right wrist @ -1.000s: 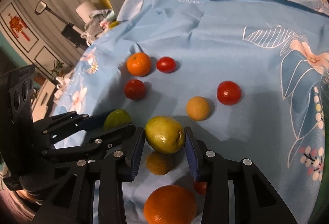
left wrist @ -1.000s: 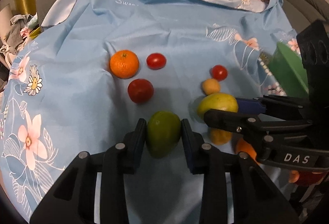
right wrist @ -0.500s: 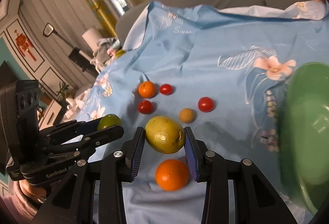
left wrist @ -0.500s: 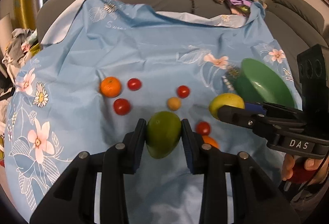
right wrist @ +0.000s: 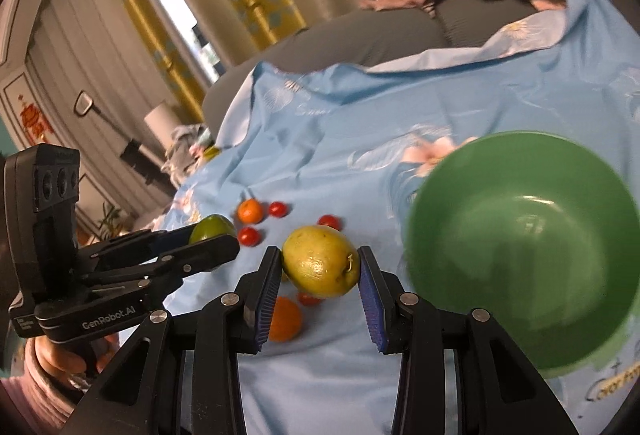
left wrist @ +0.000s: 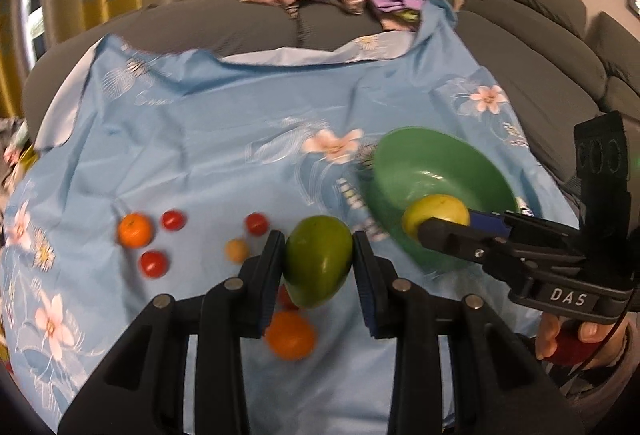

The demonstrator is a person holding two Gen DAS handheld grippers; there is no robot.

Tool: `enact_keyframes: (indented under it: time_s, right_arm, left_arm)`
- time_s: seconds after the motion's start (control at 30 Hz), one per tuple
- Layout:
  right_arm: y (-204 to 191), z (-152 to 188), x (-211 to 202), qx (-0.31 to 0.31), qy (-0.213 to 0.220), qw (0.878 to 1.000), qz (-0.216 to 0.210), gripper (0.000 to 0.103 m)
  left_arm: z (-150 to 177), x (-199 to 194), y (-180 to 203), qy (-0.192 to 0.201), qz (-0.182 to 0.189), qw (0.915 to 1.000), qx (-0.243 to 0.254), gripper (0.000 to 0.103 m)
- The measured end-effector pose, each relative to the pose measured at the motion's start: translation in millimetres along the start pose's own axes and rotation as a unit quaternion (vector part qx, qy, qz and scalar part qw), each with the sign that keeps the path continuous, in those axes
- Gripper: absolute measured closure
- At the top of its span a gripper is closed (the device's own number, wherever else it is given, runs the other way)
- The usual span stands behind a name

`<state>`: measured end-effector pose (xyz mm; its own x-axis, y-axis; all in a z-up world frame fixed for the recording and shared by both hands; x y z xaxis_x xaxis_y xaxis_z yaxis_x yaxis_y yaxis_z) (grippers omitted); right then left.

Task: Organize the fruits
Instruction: 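Carry the lime and lemon over the green bowl and open both tools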

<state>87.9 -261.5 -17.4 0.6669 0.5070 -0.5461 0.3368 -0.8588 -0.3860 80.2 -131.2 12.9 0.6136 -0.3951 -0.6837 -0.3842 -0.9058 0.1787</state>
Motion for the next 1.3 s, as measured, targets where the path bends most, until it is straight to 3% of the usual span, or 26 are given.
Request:
enact_keyframes:
  time_s: [0.57,1.1,1.3]
  right_arm:
    - [81.7,-1.8,-37.2,0.064,0.043,0.994,0.077,0.063]
    - [116.2,6.5,-30.2,0.089,0.018,0.987,0.133,0.063]
    - [118.0,8.0,-32.9,0.095,0.016,0.985,0.146,0.063]
  left_arm:
    - [-35.9,61.0,86.1,-0.02,0.084,0.9935,0.074,0.069]
    - [-28.0,109.6,101.5,-0.065,0.08,0.9889,0.108,0.069]
    - [-30.3,103.1,96.5,-0.058,0.082,0.9904,0.096,0.047]
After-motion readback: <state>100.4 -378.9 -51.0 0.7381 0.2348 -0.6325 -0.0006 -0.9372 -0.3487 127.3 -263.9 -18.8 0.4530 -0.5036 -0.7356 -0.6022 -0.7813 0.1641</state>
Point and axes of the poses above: each gripper's, at about its wrist camera, not at the fingertips, and x roughly the way its jaws point, y to its right, z to its underside, the point moved 4 cm from there along x, roughly the way its jaws point, and after that the axes turned 4 degrees about z, right-handed, at the moved point
